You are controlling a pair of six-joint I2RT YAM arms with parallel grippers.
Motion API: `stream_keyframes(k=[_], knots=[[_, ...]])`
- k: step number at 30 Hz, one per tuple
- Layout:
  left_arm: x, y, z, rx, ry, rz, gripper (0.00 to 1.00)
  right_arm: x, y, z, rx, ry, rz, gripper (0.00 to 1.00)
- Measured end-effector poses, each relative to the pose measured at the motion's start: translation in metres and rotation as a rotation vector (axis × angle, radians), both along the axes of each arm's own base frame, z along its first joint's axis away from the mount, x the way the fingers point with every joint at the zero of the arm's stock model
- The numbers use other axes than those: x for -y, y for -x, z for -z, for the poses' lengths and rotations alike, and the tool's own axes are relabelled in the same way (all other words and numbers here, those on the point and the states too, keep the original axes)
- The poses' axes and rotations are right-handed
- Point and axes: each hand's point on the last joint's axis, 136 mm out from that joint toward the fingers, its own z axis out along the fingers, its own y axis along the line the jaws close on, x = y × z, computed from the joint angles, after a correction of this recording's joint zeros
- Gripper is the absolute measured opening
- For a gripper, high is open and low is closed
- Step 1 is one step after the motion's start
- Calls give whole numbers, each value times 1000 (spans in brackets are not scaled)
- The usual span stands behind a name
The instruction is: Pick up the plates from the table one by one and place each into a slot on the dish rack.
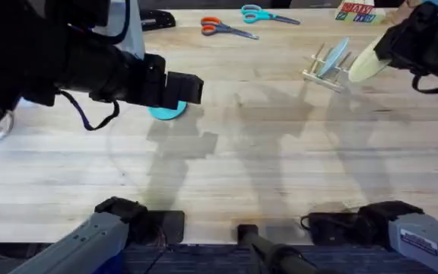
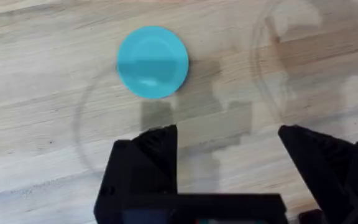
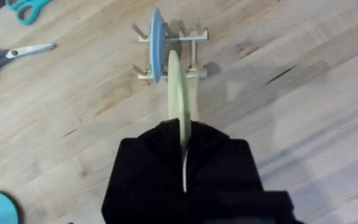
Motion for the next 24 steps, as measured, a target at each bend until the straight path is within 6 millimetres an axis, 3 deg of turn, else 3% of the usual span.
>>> stream_keyframes(k=[10,24], knots=[[0,0,0,0,0,0,992,6,-9,19,-67,3,31,29],[0,0,0,0,0,0,993,13,-20,16,-63,-2,66,28]])
